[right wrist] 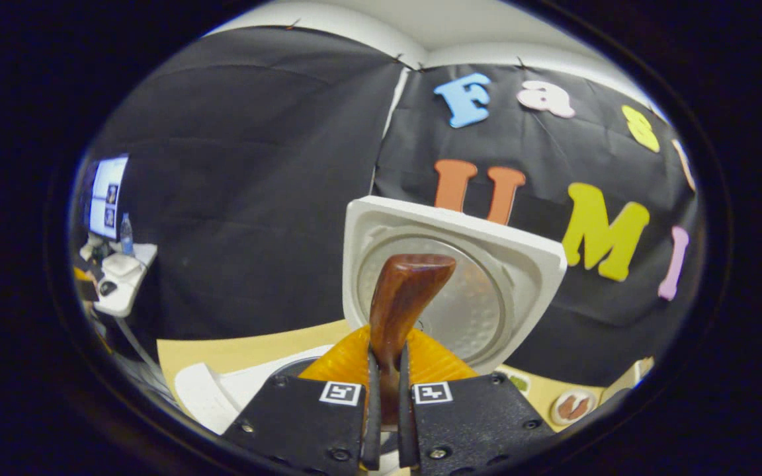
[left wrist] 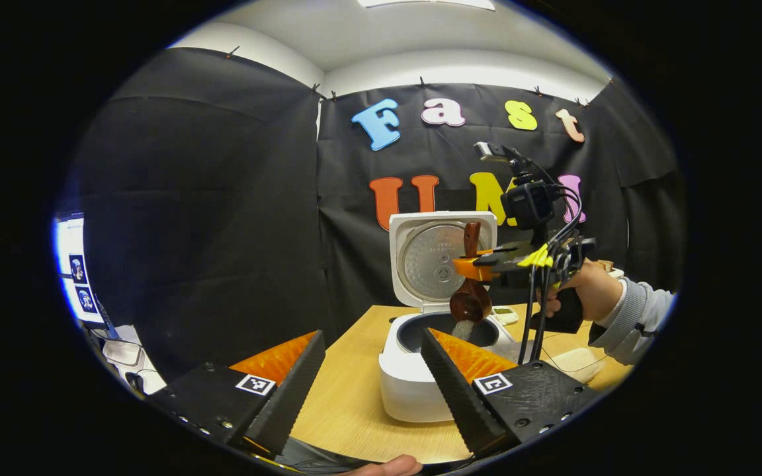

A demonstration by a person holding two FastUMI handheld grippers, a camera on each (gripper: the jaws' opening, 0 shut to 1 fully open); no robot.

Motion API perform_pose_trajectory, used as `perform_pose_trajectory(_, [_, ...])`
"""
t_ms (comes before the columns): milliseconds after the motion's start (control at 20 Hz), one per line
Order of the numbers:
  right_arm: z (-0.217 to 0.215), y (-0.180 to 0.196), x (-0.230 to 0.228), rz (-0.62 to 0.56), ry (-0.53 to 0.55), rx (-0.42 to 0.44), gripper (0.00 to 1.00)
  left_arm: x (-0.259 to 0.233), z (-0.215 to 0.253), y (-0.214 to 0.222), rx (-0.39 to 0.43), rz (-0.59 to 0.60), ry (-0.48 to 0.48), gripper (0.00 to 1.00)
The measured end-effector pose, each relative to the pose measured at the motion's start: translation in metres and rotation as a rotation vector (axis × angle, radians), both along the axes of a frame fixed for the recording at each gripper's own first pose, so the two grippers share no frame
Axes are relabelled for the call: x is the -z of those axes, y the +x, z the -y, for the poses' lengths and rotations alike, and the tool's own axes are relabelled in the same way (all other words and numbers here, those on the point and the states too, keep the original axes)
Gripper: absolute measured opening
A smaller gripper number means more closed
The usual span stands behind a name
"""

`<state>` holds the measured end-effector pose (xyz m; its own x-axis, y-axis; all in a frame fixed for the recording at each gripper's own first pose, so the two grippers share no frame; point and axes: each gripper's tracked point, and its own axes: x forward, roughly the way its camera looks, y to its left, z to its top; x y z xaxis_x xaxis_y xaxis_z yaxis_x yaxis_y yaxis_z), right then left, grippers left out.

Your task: Close the left gripper, press the button to open the rice cooker; take a wooden spoon from the chopstick holder with the right hand, scoop a spoonful of rice and pour it into the rice cooker, then put the wooden spoon back into the chopstick holder.

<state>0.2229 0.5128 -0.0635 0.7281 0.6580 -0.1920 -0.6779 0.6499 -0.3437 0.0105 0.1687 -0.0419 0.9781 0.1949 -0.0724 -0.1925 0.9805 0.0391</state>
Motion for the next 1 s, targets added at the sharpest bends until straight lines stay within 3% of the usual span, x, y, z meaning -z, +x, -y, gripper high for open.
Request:
perform_pose_trajectory(250, [-0.008,-0.009,0.010,0.065,-0.085,-0.018,0.16,0.005,-0.002,-0.002,-0.002,-0.014,-0.008,0.93])
perform_pose_trajectory(500, [0.004,-0.012,0.002,0.072,-0.063,0.011,0.16,0.005,-0.005,0.001,-0.011,-0.019,-0.019,0.94])
perform_pose_trajectory(850, [0.092,-0.006,-0.025,0.075,0.011,0.123,0.16,-0.008,0.034,0.023,0.061,-0.008,-0.058,0.94])
perform_pose_trajectory(1000, [0.133,-0.007,-0.027,0.058,0.047,0.169,0.17,-0.014,0.044,0.037,0.053,0.012,-0.033,0.94])
